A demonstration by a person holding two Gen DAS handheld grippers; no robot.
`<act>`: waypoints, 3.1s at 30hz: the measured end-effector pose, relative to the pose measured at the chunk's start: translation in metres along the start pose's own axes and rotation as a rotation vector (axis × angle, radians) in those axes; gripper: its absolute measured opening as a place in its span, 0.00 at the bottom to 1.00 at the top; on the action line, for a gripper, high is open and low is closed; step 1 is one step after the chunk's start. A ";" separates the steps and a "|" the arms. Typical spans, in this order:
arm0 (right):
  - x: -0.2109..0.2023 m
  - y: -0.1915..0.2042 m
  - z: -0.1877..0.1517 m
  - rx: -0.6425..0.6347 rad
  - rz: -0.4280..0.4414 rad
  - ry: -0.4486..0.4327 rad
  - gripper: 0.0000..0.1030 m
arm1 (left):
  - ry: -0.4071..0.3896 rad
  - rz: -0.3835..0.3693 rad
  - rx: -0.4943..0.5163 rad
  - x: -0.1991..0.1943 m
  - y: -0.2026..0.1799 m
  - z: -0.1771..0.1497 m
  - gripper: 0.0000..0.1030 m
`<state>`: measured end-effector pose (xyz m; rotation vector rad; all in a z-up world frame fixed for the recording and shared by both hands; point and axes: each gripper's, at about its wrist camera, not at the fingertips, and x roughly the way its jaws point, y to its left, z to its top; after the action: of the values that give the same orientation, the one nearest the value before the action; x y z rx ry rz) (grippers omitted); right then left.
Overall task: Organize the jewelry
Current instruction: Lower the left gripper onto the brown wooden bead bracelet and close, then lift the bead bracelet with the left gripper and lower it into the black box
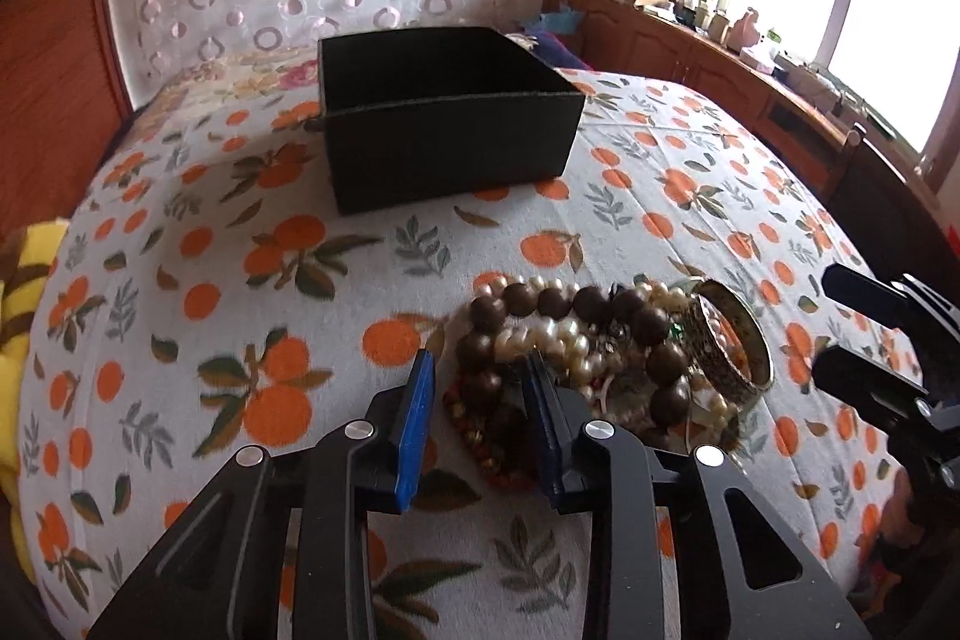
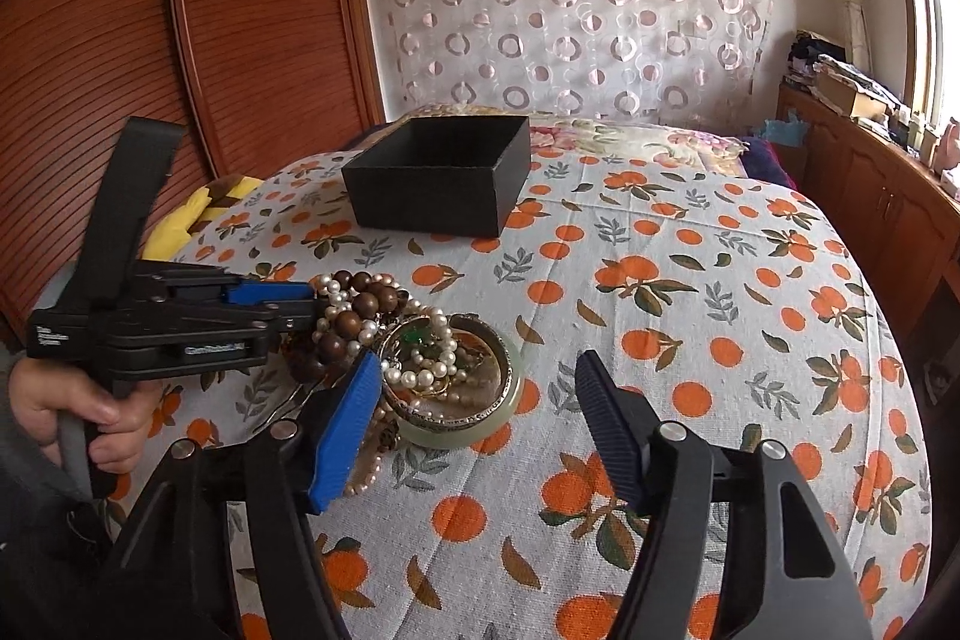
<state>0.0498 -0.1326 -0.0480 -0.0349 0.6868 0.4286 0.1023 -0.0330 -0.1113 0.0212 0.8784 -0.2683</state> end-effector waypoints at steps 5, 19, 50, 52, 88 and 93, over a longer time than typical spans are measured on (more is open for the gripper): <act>0.001 0.000 0.000 0.001 0.000 0.001 0.67 | -0.024 -0.006 -0.010 -0.005 0.003 0.002 0.12; 0.016 -0.014 0.012 -0.038 -0.004 0.052 0.45 | -0.183 -0.038 -0.032 -0.062 0.007 0.010 0.12; 0.051 -0.008 0.023 -0.188 0.054 0.148 0.11 | -0.266 -0.033 0.006 -0.088 0.000 0.042 0.12; 0.054 -0.008 0.022 -0.189 0.051 0.154 0.12 | -0.267 -0.033 0.007 -0.088 0.001 0.042 0.12; 0.082 0.005 0.054 -0.297 0.060 0.132 0.04 | -0.251 -0.031 -0.004 -0.084 0.003 0.036 0.12; 0.071 0.005 0.060 -0.293 0.053 0.099 0.03 | -0.263 -0.025 -0.007 -0.086 0.006 0.036 0.12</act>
<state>0.1336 -0.0918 -0.0446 -0.3167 0.7187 0.5790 0.0786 -0.0130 -0.0235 -0.0312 0.6181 -0.2839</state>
